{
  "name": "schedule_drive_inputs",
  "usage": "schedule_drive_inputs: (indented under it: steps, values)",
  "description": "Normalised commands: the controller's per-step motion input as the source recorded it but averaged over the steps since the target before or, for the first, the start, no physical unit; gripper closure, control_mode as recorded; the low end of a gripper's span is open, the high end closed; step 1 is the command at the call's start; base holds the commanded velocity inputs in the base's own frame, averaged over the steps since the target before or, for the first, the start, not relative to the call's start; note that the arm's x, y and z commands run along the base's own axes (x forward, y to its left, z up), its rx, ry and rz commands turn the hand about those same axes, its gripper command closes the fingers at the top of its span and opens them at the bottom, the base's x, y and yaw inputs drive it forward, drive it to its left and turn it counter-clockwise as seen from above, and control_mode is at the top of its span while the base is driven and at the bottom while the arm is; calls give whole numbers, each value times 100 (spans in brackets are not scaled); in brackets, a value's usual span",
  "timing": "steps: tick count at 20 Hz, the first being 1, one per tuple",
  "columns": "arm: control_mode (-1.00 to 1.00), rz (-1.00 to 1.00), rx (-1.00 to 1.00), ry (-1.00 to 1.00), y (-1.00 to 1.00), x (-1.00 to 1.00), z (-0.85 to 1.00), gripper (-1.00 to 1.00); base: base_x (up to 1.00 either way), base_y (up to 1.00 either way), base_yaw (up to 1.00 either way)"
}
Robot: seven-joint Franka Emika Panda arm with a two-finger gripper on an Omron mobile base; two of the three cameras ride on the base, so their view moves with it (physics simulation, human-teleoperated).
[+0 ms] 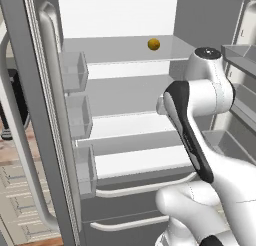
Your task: Place the cold items (lemon and broccoli) from the fridge in one tupperware on the dining counter. Place the warm items (kebab skewer and hot dog) in the stove area in another tupperware.
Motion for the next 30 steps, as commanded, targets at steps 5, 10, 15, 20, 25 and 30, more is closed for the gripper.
schedule_drive_inputs:
  steps: [5,10,15,20,25,30]
  values:
    - [-100,2,-2,1,10,-15,0,100,0,0,0]
    - [100,-1,2,-8,0,-41,0,100,-16,0,0]
    - [100,0,0,0,0,0,0,100,-82,1,5]
    - [100,0,0,0,0,0,0,100,-71,3,29]
    - [100,0,0,0,0,0,0,100,-59,16,45]
    - [100,0,0,0,0,0,0,100,-62,7,63]
